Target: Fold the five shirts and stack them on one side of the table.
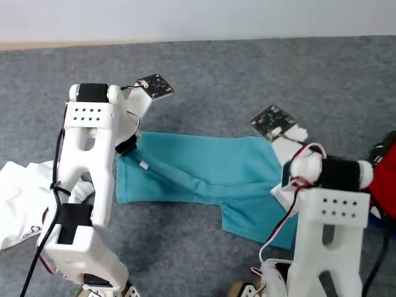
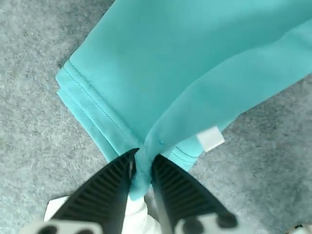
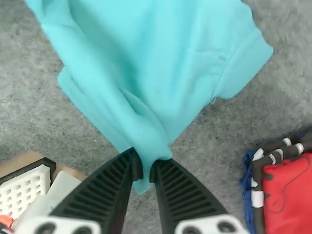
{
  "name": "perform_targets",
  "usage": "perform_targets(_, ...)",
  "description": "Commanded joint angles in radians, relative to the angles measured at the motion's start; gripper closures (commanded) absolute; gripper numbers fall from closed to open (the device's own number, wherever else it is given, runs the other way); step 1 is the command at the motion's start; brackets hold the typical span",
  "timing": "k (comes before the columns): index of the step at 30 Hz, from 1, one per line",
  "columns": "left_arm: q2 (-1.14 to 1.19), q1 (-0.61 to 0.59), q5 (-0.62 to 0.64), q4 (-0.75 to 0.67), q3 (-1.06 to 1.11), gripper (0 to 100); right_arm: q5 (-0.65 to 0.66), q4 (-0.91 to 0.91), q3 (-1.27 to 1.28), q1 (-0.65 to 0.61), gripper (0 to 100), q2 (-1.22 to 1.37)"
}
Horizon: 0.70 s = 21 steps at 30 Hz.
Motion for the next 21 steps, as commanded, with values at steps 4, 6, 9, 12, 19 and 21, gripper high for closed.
perform_targets(4,-0.054,0.006,-0.003,0.028,-0.002,99,0.011,0.041,0.104,-0.033,98.7,-0.05)
perform_targets(6,-0.048,0.008,-0.003,0.028,-0.002,99,0.012,0.024,0.17,-0.018,98.6,-0.024)
perform_targets(9,-0.046,0.005,-0.003,0.028,-0.002,99,0.02,-0.047,0.226,0.048,92.4,0.035)
perform_targets(12,-0.046,0.002,-0.003,0.028,-0.002,94,0.005,-0.119,0.232,0.159,79.2,0.088)
perform_targets(19,-0.054,0.002,-0.003,0.029,-0.002,91,0.095,-0.22,0.232,0.346,74.5,0.122)
perform_targets(21,-0.055,0.002,-0.003,0.029,-0.002,91,0.101,-0.222,0.232,0.36,74.5,0.119)
